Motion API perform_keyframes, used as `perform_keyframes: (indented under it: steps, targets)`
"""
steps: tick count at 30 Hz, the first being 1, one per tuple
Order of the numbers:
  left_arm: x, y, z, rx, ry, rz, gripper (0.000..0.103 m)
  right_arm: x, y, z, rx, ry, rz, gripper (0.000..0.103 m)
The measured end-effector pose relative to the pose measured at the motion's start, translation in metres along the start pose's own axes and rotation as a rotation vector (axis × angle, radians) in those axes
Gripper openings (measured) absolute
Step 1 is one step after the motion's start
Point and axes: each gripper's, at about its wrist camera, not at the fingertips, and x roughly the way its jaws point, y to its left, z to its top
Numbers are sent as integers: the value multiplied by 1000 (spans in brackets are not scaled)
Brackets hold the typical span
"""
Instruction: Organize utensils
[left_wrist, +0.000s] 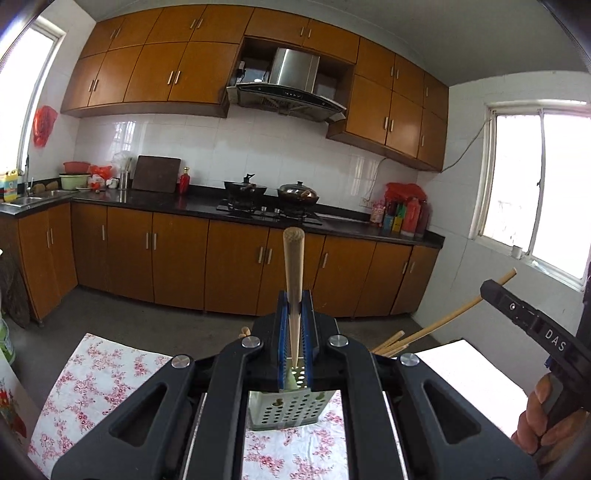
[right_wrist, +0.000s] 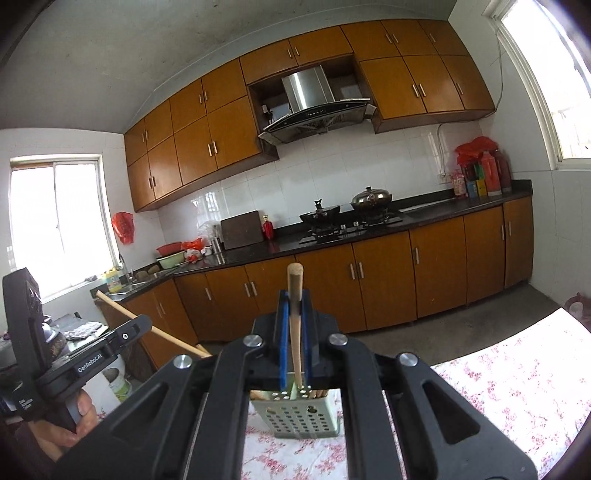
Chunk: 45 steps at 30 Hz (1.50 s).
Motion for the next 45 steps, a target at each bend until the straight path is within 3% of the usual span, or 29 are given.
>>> perform_keyframes:
  steps: [12, 15, 17, 21, 22, 24, 29, 35, 39, 45]
  targets:
    - [48, 6, -22, -9, 126, 32, 7, 76, 6, -26, -5, 135, -32, 8]
    - [52, 10, -24, -30, 150, 19, 8, 79, 3, -31, 23, 153, -39, 13]
    - [49, 13, -23, -39, 142, 11, 8, 74, 1, -35, 19, 140, -50, 24]
    - [39, 20, -20, -59, 125, 12, 9, 63, -7, -35, 25, 119, -70, 29]
    - [37, 22, -18, -71, 120, 8, 12, 61, -10, -36, 27, 115, -74, 33]
    - [28, 26, -15, -93, 102, 4, 33, 53, -13, -36, 29, 100, -86, 38]
    - [-4, 32, -18, -90, 54, 14, 43, 25, -14, -45, -3, 60, -108, 64]
    - [-47, 34, -45, -26, 14, 58, 76, -18, 4, -70, -94, 21, -137, 97]
    - [-73, 35, -70, 3, -4, 100, 96, -44, 18, -91, -148, -7, -157, 99]
    - [-99, 31, -116, 35, 2, 186, 101, -72, 34, -132, -187, 13, -199, 99]
